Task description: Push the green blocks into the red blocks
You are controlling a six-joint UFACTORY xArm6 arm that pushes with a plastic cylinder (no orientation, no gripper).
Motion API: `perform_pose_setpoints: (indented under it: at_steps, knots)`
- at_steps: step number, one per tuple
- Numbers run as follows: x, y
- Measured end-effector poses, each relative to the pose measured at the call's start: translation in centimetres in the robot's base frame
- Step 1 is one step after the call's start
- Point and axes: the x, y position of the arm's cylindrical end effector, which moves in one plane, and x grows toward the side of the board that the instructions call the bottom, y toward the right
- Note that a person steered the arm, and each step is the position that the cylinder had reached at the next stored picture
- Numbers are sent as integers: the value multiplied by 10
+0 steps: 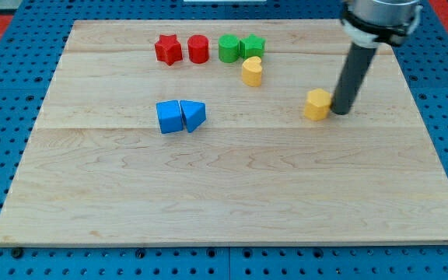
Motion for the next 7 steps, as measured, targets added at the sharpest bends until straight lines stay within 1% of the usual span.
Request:
perform_pose_setpoints:
  at_steps: [1,2,3,5,7]
  knots:
    - [-14,-50]
    - [-34,-56]
    - [-48,-34]
    - [-122,-57]
    - [-133,-74]
